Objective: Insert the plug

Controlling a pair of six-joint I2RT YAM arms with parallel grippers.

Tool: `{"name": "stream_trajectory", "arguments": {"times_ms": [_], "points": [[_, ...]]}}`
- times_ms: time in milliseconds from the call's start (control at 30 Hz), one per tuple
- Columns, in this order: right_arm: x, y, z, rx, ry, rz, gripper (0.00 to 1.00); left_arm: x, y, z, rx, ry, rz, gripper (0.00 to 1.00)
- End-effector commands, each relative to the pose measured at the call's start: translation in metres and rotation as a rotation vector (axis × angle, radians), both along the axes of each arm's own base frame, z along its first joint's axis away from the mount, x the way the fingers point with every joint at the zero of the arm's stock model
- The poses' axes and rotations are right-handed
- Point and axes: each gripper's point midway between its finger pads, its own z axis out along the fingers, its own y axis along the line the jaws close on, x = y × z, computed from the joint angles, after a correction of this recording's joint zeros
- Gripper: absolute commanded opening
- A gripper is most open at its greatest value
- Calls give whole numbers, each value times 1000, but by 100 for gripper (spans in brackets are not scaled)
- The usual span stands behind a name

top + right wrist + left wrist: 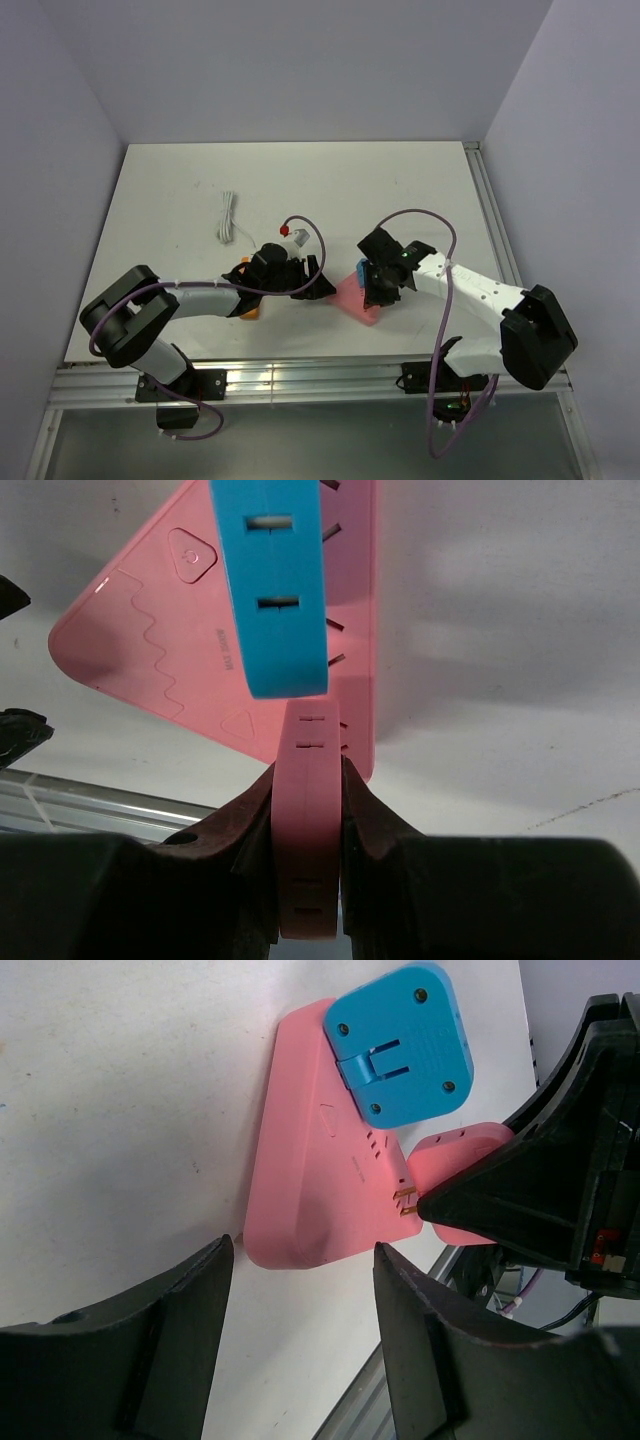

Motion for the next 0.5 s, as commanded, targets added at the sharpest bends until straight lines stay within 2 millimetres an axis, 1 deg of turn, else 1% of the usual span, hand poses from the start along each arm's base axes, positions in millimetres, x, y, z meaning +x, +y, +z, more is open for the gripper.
{"name": "stream_trajectory", "arguments": {"times_ms": [0,167,267,467], "points": [[6,6,5,-4,-22,-4,0,3,-8,12,-52,-17,-16,62],[3,11,2,-9,-19,5,0,1,-9,12,-59,-13,-23,62],[3,14,1,-11,-21,10,0,0,-10,9,-61,-3,-27,62],[5,14,2,-31,-39,-3,0,-6,-12,6,-84,22,-49,57]]}}
